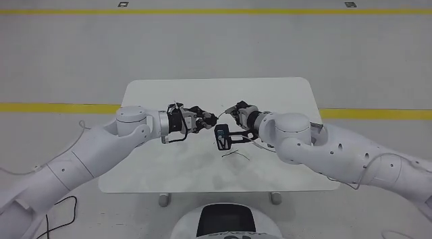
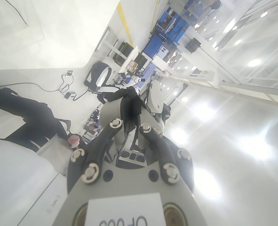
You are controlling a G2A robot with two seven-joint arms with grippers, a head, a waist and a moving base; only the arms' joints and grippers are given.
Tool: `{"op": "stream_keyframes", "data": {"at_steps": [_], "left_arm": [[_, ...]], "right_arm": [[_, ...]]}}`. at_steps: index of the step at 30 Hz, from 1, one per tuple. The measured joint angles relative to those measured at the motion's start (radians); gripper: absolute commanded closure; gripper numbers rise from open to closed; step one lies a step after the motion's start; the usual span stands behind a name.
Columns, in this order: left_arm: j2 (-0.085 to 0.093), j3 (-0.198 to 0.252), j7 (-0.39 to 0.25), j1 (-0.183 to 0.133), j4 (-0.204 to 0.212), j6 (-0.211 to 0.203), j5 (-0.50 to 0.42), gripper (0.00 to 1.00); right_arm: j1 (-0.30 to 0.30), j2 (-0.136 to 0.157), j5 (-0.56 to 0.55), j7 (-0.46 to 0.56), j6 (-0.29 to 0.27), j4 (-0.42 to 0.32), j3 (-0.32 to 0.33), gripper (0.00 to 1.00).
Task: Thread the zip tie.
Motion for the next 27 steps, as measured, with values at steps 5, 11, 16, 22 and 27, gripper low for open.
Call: {"op": "stream_keyframes", "data": {"at_steps": [5,11,16,22,27], "left_arm": [[0.001,-0.003,-0.005,0.001,0.002,0.0,0.0,1.0],[0.001,-0.007,-0.01,0.004,0.001,0.0,0.001,1.0],[0.001,-0.01,-0.014,0.007,0.001,0.0,0.001,1.0],[0.001,-0.011,-0.019,0.009,0.0,0.0,0.004,1.0],[0.0,-0.01,-0.022,0.01,0.0,0.0,0.006,1.0]], "right_arm": [[0.0,0.001,0.0,0.003,0.0,0.0,0.0,1.0],[-0.001,0.001,0.0,0.002,0.0,0.0,0.0,1.0],[-0.002,0.001,0.0,0.002,0.0,0.0,0.0,1.0],[-0.002,0.001,0.0,0.003,0.0,-0.001,0.0,1.0],[-0.003,0.001,0.0,0.001,0.0,-0.001,0.0,1.0]]}}
